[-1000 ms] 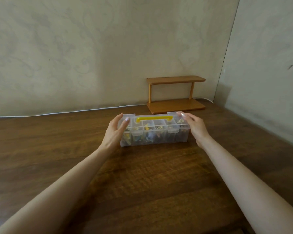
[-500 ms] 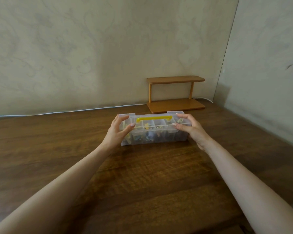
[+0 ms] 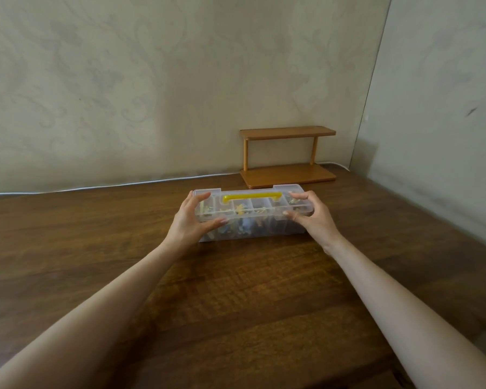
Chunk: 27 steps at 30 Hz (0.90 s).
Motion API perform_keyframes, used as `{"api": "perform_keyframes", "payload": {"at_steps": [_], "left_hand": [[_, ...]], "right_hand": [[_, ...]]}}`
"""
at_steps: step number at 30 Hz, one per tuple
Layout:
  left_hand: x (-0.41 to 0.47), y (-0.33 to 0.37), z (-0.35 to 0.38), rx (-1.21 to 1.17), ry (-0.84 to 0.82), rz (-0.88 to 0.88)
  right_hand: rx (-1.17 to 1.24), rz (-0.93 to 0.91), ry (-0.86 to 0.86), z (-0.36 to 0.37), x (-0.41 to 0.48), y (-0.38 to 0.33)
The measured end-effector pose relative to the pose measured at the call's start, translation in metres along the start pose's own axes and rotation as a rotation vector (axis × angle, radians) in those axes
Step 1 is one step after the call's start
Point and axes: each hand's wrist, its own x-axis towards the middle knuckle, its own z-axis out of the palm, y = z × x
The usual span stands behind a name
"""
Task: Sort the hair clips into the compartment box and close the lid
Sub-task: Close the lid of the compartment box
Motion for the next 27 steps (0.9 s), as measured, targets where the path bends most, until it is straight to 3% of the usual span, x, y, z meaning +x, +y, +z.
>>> {"api": "perform_keyframes", "payload": {"at_steps": [6,10,17,27], "left_hand": [[-0.007,-0.006,0.008,-0.09,0.078,-0.104],[-0.002,0.003,0.02,-0.085,0.091,-0.154],[0.049,0.035,0.048,-0.106,0.164,-0.094],[0.167,0.038,0.106,-0.11,0.043,-0.129]], "right_hand": [[-0.041,-0.001,0.059,0.001,-0.001,0.007],[-0.023,0.166,0.198,0.001,0.008,0.012],[0.03,0.179,0.285,-0.036,0.064,0.01],[0.068,0.259,0.349,-0.085,0.171,0.045]]}}
